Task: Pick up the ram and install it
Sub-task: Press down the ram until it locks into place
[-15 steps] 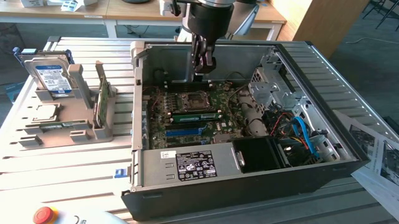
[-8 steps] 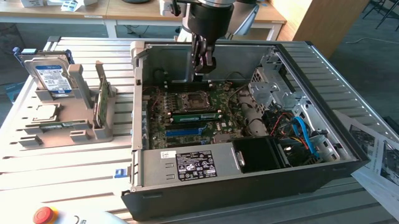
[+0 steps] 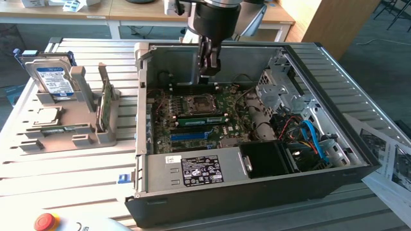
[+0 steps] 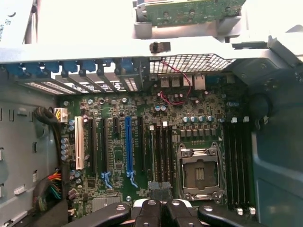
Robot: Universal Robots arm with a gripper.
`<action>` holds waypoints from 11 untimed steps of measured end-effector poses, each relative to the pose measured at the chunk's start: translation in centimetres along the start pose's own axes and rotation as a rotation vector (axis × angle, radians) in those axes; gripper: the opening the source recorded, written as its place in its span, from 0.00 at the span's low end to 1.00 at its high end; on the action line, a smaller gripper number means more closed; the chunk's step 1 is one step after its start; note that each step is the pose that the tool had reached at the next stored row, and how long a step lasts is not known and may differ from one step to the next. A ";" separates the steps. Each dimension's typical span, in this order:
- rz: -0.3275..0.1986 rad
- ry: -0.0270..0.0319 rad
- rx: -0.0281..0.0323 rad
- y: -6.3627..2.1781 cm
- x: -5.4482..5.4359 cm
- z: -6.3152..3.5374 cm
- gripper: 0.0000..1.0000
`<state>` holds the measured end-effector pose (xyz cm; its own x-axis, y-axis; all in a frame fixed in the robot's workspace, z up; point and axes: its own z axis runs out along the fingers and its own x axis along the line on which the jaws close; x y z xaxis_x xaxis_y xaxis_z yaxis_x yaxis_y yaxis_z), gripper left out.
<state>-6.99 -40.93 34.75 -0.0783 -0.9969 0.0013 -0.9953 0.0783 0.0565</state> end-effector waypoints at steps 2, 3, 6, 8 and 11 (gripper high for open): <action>0.025 -0.0015 0.0001 0.00 0.0 0.00 0.11; 0.039 -0.0023 0.0001 0.00 0.0 0.00 0.11; 0.080 -0.0046 0.0000 0.00 0.0 0.00 0.11; 0.109 -0.0062 0.0000 0.00 0.0 0.00 0.11; 0.153 -0.0087 -0.0001 0.00 0.0 0.00 0.11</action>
<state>-6.99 -40.93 34.75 -0.2299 -0.9732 0.0013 -0.9716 0.2296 0.0564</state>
